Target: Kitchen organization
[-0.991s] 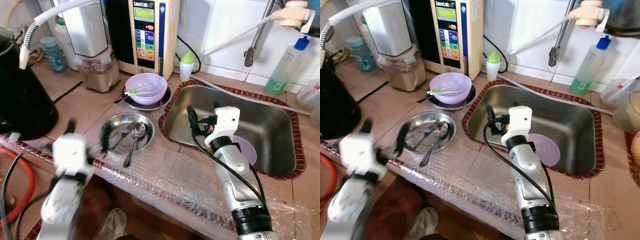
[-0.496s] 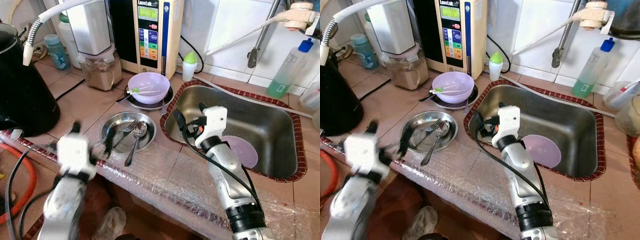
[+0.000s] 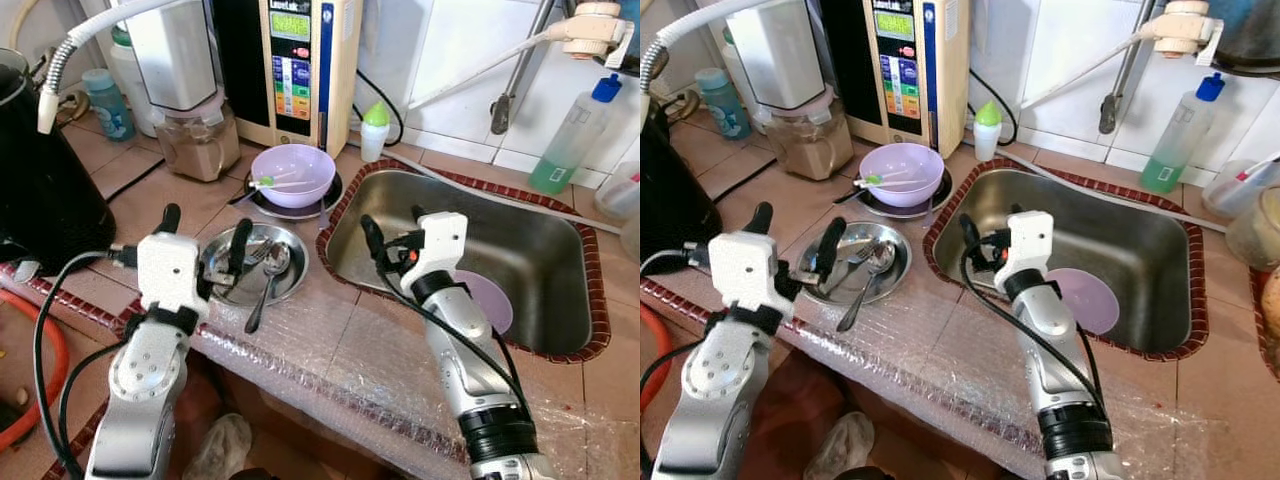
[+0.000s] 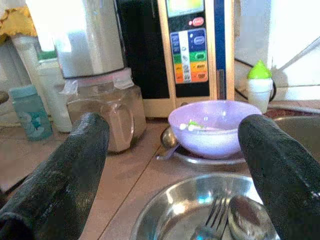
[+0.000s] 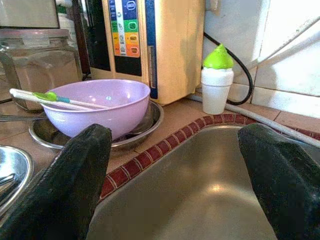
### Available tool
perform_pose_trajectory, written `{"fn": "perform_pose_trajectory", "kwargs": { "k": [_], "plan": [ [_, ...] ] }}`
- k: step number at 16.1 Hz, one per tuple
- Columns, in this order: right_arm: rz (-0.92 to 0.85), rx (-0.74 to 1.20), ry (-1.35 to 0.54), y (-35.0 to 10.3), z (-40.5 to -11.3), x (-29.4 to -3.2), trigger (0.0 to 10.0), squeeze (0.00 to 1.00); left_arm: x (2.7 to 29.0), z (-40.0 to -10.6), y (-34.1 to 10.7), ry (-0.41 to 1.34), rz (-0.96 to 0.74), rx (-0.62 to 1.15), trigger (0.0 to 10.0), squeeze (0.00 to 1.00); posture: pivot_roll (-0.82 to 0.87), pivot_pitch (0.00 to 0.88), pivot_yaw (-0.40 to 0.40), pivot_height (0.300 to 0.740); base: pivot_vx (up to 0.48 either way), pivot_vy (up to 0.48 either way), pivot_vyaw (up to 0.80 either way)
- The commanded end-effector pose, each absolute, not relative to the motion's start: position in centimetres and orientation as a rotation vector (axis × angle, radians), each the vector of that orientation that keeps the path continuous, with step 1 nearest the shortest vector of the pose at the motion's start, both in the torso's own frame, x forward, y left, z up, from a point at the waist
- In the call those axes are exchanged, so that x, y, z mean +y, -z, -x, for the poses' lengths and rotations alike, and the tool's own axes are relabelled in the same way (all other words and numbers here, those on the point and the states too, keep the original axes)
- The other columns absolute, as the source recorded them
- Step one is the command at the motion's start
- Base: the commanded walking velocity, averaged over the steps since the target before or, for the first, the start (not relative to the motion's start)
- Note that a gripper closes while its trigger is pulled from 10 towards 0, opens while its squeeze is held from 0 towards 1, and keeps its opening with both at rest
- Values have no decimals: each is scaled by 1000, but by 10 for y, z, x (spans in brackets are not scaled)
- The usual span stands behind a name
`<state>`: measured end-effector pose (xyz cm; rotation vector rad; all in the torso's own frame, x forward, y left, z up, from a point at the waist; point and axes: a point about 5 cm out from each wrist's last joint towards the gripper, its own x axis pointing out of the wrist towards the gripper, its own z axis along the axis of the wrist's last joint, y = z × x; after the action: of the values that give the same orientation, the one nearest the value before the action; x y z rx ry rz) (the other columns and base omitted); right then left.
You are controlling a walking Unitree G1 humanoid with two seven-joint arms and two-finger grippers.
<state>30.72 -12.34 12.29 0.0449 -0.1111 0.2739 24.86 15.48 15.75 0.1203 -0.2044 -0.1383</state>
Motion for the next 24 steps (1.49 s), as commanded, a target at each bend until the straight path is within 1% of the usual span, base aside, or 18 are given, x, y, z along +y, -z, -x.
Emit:
{"fn": "perform_pose_trajectory", "kwargs": {
  "k": [1,4,13,19,24],
  "plan": [
    [-46,-109,-259,-122,-307,-125,10000,0,151,-252,-159,149,-122,-198,10000,0,44,0,30,740,0,0,0],
    [-43,-113,-249,-123,-308,-127,10000,0,145,-256,-166,165,-104,-218,10000,0,40,0,34,740,-255,0,0],
    [-35,-117,-235,-123,-307,-129,10000,0,139,-260,-167,184,-89,-215,10000,0,30,0,35,740,-290,0,0],
    [-26,-119,-220,-124,-308,-132,10000,0,139,-262,-168,176,-91,-223,10000,0,25,0,34,740,0,0,0],
    [-10,-125,-190,-127,-308,-138,10000,0,143,-261,-162,172,-35,-209,10000,0,19,0,23,740,0,0,-96]
  ]
}}
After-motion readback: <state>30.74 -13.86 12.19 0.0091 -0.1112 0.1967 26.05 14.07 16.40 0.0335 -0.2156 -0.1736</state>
